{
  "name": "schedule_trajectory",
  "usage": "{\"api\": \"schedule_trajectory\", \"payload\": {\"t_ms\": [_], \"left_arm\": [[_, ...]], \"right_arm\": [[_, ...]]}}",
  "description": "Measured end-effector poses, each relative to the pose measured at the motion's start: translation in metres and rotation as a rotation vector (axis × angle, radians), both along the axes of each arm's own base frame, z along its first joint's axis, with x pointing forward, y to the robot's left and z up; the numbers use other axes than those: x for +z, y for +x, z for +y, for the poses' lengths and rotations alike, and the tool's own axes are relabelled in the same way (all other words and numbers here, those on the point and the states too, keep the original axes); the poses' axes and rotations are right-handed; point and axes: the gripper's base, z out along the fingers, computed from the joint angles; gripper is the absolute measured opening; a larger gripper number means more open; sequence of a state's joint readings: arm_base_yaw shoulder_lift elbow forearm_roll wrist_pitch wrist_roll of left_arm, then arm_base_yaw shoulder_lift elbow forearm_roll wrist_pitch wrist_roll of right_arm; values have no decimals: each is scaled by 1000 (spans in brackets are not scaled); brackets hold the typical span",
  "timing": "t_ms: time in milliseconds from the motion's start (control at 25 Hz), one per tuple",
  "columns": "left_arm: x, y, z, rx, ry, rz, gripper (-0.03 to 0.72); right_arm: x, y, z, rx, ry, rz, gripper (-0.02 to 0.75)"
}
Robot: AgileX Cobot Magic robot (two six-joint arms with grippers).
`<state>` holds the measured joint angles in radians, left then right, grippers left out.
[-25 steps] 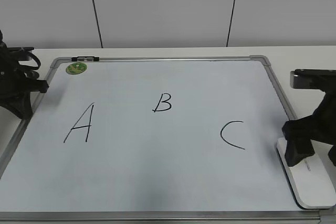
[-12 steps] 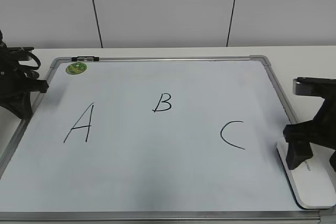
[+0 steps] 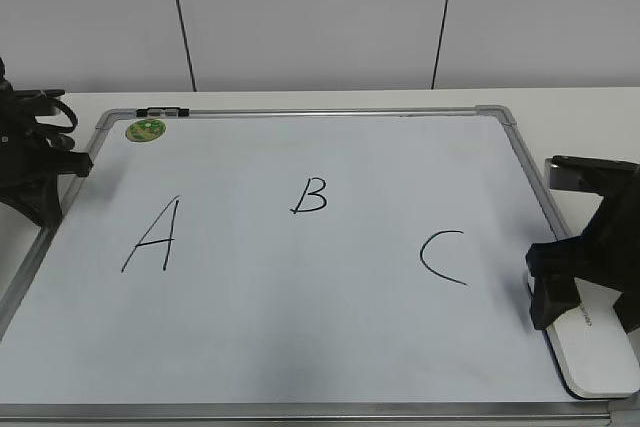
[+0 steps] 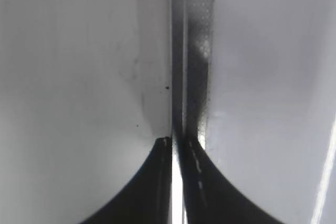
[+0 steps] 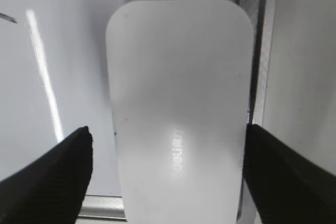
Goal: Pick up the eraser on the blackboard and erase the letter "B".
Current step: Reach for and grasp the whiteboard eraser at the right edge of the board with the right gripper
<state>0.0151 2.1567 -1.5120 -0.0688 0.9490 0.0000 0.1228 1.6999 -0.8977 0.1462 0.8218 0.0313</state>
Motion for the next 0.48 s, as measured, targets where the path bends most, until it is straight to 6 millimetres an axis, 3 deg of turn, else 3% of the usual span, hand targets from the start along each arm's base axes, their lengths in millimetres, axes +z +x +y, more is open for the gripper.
{"api": "schedule_trajectory", "payload": {"t_ms": [320,480], "left_arm": [[0,0,0,1,-1,0,25],[0,0,0,1,-1,0,26]], "right_arm": [[-11,3,0,0,-3,15,663],[-11,3,0,4,-6,13,613]]}}
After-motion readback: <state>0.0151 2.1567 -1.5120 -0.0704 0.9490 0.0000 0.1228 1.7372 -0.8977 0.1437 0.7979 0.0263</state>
